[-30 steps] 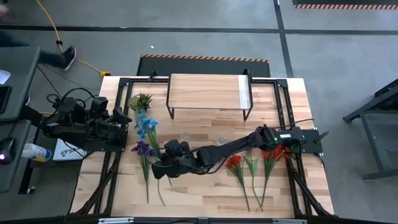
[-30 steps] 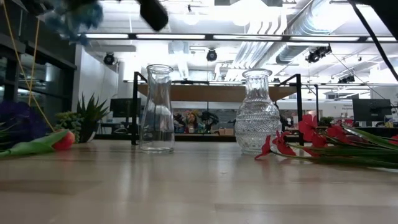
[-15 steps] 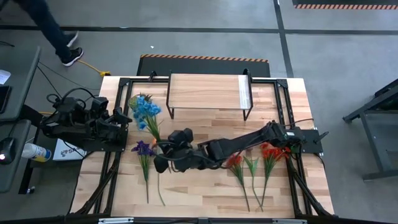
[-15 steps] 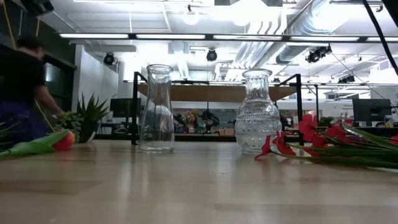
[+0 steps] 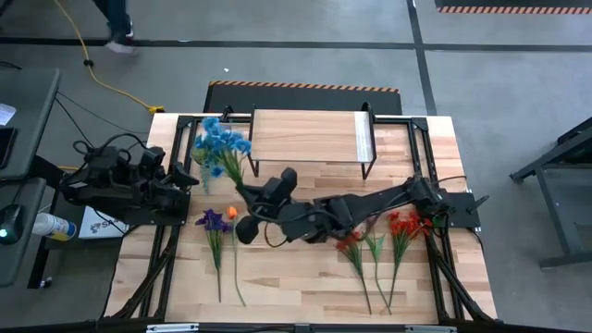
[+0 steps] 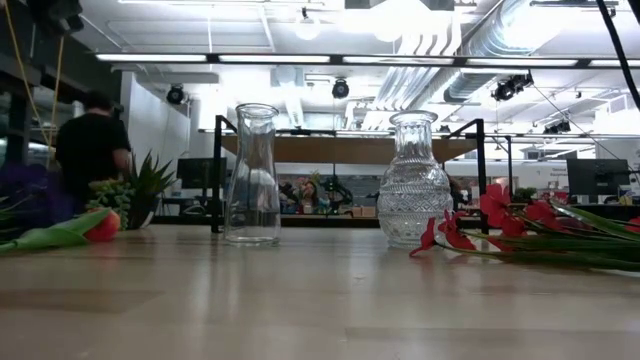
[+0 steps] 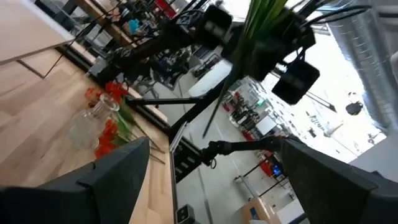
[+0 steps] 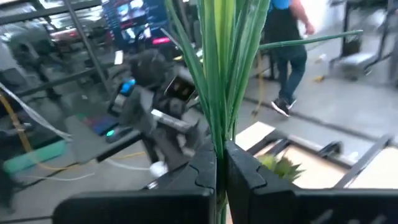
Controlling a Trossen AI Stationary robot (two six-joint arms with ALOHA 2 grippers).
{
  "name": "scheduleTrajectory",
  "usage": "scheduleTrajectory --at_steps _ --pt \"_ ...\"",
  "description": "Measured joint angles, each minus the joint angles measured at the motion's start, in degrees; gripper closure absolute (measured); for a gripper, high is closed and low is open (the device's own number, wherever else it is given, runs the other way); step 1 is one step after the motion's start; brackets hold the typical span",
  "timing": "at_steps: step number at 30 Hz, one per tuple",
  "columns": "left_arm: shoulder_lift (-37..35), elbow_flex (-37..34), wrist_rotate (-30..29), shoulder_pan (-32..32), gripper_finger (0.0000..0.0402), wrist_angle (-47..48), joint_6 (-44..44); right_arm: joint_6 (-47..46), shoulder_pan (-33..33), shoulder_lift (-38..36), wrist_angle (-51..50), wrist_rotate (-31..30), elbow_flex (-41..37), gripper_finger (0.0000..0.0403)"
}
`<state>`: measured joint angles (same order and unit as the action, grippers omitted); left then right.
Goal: Pick and place flowers into a vace then onto a shelf
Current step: Put the blue flower into the left transparent crystal vase
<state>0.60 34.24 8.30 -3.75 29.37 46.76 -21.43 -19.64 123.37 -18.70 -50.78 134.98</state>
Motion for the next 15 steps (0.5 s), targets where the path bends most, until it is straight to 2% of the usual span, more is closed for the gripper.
scheduleTrajectory --at_steps 3,7,15 --pt "0.00 0.00 0.01 0.00 0.0007 0.80 0.00 3.55 -0.67 -2.20 -1.17 -3.70 0.00 0.0397" --pt "0.00 0.00 0.01 -0.02 0.0007 0.91 0.00 4.79 -2.57 -5.11 -8.32 -11.14 0.02 0.0399" --pt "0.00 0.00 -0.08 0.00 0.0007 0.89 -1.31 -10.28 -8.98 -10.12 -30.84 -27.24 0.00 0.0399"
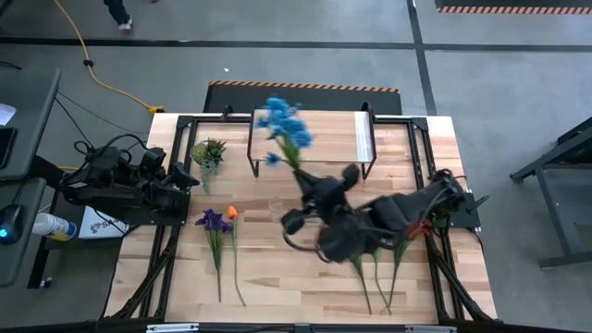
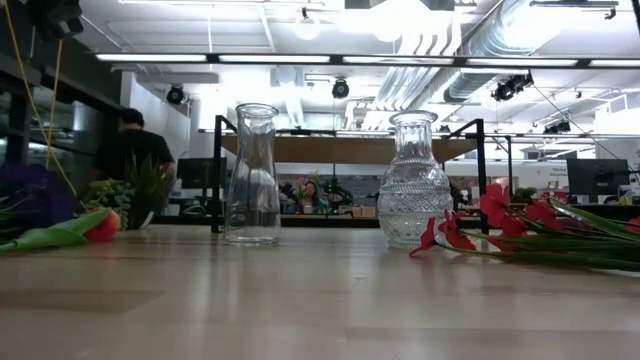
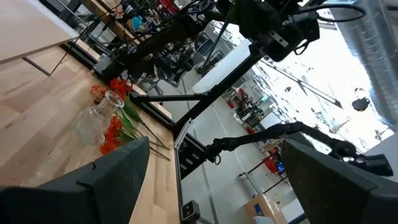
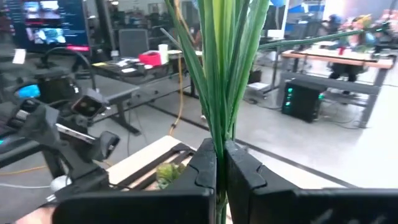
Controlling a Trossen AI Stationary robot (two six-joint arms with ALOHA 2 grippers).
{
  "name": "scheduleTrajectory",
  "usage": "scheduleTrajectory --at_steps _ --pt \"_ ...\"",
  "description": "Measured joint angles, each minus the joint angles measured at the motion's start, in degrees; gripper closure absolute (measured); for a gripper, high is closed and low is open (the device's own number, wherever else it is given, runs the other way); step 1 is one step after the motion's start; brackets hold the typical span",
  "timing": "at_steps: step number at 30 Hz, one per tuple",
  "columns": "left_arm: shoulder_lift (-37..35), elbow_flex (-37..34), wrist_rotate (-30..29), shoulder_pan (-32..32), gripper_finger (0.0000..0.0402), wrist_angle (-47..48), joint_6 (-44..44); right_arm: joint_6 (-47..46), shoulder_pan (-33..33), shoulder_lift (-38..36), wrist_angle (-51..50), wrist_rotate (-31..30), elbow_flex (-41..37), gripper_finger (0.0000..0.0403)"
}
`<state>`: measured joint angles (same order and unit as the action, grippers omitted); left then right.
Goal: Pick and place flowers into a vace then onto a shelf
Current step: Put the blue flower into the left transparent crystal vase
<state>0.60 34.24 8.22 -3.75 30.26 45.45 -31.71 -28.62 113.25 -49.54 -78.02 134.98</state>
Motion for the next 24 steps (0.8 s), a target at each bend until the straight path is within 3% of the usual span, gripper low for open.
scheduleTrajectory --at_steps 3,11,19,24 --pt "0.00 0.00 -1.07 0.00 0.0007 -0.02 -0.18 -4.50 -2.51 -0.86 -4.89 -4.27 0.00 0.0398" --pt "0.00 0.00 -2.81 -0.01 0.0007 -0.03 -0.20 -1.15 -7.42 -1.27 -5.09 -11.89 0.00 0.0399" --pt "0.00 0.00 -2.85 0.00 0.0007 -0.15 -0.20 -2.68 -8.81 -2.58 -5.04 -11.53 0.02 0.0398" --pt "0.00 0.00 -2.88 0.00 0.0007 -0.93 -0.20 -6.58 -7.15 -2.47 -5.24 -6.15 -1.08 0.0399"
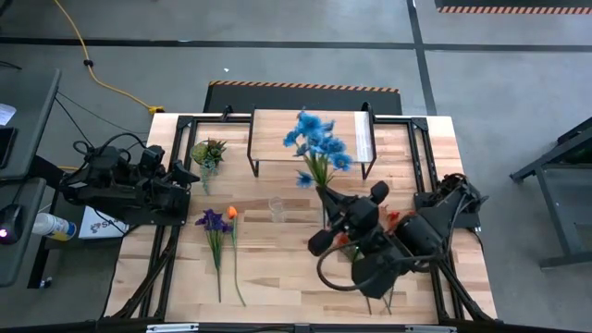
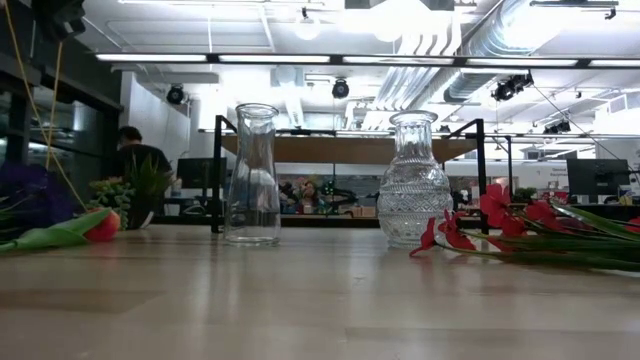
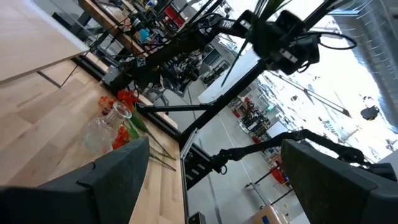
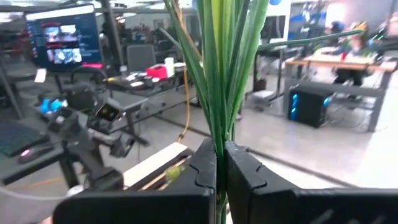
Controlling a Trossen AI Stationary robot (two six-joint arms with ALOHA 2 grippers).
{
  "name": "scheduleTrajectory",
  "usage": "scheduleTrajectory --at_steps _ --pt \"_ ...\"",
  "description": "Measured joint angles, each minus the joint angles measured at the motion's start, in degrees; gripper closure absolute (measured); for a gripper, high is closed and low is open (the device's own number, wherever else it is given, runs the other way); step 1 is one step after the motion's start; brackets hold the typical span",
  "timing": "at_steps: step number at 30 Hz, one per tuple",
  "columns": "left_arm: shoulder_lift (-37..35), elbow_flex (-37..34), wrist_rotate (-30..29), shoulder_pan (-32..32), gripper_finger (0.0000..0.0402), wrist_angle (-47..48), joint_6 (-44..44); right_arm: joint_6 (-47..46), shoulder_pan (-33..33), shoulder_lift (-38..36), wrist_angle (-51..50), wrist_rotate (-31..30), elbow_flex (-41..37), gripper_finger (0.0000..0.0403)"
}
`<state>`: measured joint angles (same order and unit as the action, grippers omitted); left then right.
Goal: Pick and place flowers into a vace then onto a shelf
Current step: Put the blue flower into the left transparent crystal vase
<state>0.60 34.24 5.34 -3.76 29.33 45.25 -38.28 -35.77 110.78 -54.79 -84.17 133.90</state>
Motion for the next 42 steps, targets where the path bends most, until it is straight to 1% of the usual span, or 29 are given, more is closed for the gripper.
scheduleTrajectory --at_steps 5,11,14,16,19,21,28,34,42 --pt "0.02 -0.01 -0.04 0.01 0.0007 -0.20 0.00 -3.05 2.46 0.02 -0.39 5.68 -0.98 0.0398" --pt "0.02 -0.02 -0.09 -0.01 0.0007 -0.18 0.00 -3.33 5.83 0.04 -0.94 12.85 -1.00 0.0399" --pt "0.02 0.00 -0.09 0.00 0.0007 -0.18 0.00 -3.52 7.78 0.04 -3.91 16.07 -0.99 0.0399" --pt "0.02 -0.02 -0.07 0.01 0.0007 -0.18 0.00 -5.28 8.95 0.02 -7.75 17.08 -0.99 0.0400" --pt "0.02 -0.01 0.11 0.00 0.0007 -0.18 0.01 -10.02 9.92 -0.78 -14.80 16.65 -1.00 0.0399" --pt "0.02 -0.01 0.13 0.00 0.0007 -0.14 0.02 -11.63 10.01 -1.90 -17.68 15.96 -1.00 0.0399" --pt "0.02 -0.02 0.13 0.01 0.0007 -0.13 0.02 -9.51 9.36 -6.24 -21.47 13.91 -0.98 0.0399" --pt "0.02 -0.02 0.11 0.00 0.0007 -0.12 0.02 -9.66 9.36 -9.86 -27.33 13.56 -0.98 0.0400" --pt "0.02 -0.02 -0.79 0.01 0.0007 -0.12 0.01 -9.25 9.55 -13.06 -31.89 11.88 -0.98 0.0400"
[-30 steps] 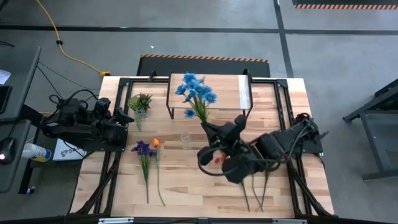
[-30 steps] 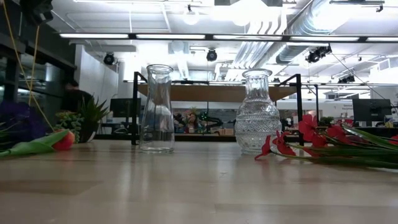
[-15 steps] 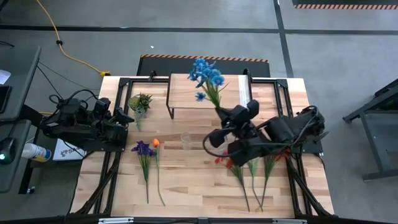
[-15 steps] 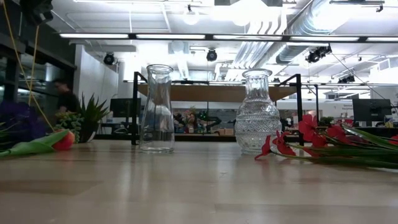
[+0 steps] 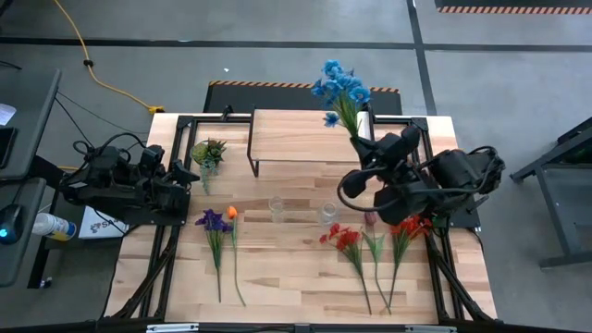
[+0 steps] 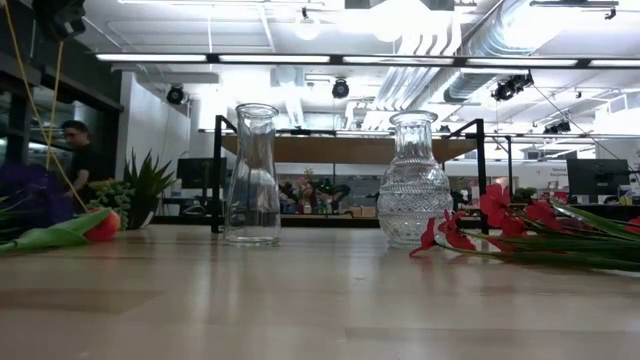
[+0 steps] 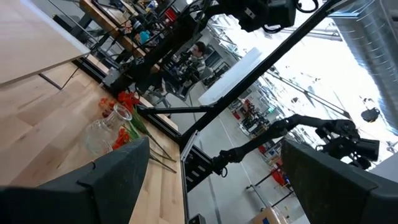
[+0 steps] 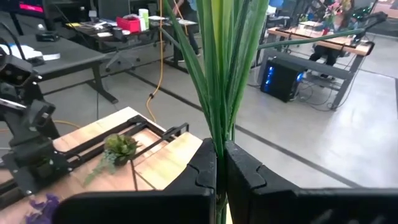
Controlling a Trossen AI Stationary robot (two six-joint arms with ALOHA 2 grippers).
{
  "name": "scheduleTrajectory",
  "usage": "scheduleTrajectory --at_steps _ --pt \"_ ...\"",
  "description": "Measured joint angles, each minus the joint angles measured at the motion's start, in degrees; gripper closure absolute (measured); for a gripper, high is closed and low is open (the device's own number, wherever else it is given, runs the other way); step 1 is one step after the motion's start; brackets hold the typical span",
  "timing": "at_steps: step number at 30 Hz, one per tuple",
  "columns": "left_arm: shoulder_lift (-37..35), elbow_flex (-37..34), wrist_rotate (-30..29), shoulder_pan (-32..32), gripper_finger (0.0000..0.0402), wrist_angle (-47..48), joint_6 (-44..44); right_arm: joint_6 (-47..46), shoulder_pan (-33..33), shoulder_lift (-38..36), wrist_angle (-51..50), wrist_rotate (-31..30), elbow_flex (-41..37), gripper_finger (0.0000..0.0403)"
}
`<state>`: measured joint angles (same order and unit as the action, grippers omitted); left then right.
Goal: Pick and place flowers into a vace then onto a shelf
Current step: Put the blue flower into the left transparent crystal vase
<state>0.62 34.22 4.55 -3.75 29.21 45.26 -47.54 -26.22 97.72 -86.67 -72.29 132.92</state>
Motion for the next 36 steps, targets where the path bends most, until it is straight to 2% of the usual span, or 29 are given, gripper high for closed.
scheduleTrajectory --at_steps 5,9,16,22,26,31,36 --pt "0.01 -0.01 -2.30 -0.01 0.0007 -0.97 0.01 0.03 0.00 -0.57 -1.42 0.77 0.00 0.0400" --pt "1.59 -0.03 -3.25 0.00 0.0007 -5.75 -1.14 0.01 0.00 -0.64 -0.95 2.47 -0.51 0.0400" --pt "11.08 -0.04 -1.86 -0.01 0.0007 -16.46 -4.86 -0.19 0.48 -0.62 5.42 7.13 -7.17 0.0400" --pt "23.71 -0.04 4.56 -0.02 0.0007 -27.81 -4.97 2.33 2.67 -0.64 17.74 12.44 -15.48 0.0400" --pt "31.49 -0.04 8.71 0.00 0.0007 -35.20 -5.36 8.89 4.10 -1.38 31.66 16.11 -20.74 0.0400" --pt "38.43 -0.04 9.66 0.00 0.0007 -42.94 -7.69 16.26 5.90 -1.84 47.71 20.78 -25.90 0.0400" --pt "41.09 -0.04 9.66 0.00 0.0007 -51.73 -9.53 20.78 7.99 -1.86 63.72 28.23 -31.67 0.0400"
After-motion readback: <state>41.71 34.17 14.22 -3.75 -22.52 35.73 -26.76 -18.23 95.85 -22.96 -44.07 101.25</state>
